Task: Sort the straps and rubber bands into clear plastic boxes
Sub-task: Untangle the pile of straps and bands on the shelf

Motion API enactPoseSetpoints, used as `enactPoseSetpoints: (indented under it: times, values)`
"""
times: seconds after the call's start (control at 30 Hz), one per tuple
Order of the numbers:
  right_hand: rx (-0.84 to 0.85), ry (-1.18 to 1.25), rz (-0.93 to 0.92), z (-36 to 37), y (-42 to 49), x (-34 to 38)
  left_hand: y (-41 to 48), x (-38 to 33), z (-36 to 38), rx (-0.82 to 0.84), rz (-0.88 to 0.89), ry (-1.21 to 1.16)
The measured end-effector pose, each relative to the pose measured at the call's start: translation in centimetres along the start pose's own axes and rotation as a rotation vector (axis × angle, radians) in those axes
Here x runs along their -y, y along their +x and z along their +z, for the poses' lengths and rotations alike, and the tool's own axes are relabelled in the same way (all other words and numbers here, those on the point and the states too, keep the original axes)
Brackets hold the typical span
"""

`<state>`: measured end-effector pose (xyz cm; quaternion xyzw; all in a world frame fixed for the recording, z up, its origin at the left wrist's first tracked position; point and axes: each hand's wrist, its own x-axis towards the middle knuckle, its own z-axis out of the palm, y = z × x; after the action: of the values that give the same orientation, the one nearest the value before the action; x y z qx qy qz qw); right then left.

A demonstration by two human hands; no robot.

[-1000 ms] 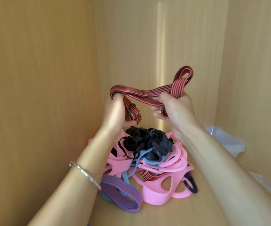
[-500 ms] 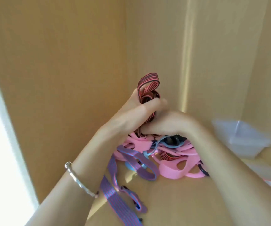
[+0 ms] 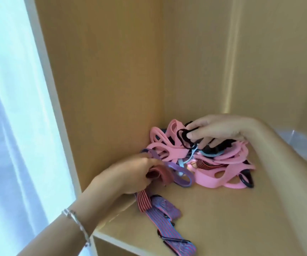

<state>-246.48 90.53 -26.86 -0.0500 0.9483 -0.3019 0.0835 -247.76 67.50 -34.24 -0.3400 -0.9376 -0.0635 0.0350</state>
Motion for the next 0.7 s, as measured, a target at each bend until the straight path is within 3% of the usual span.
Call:
enactPoseSetpoints:
  times: [0.13,0.2,0.33,0.43,0.53,0.6,0.7]
  values:
    - [0.016,0.012,0.037,0.1,0.2,-0.2,0.0,0.2,-0.2,0.371,-0.122,-0.04]
    - [-0.001,0.007,0.037,0.1,0.4,-0.3,0.3,0.0,-2.3,0.428,-0.142,-0.123]
    - [-0.139,-0.042,0.037,-0.2,1.0,-0.9,2.6,-3.0,-5.1,0.201,-0.047,-0.257]
    - [-0.339,-0.094,0.036,-1.3,1.2,-2.1,7.4,-5.4,-4.8,-0.039,0.024,-0.265]
    - [-0.527,-0.064,0.069,-2.7,0.9,-3.8,12.8,-6.0,-3.6,-0.238,-0.056,-0.237]
    - [-0.603,-0.037,0.094,-3.4,1.0,-5.0,15.5,-5.6,-2.7,-0.287,-0.104,-0.216]
    - [-0.597,-0.062,0.171,-3.7,1.7,-6.2,17.8,-4.7,-1.5,-0.213,-0.107,-0.21]
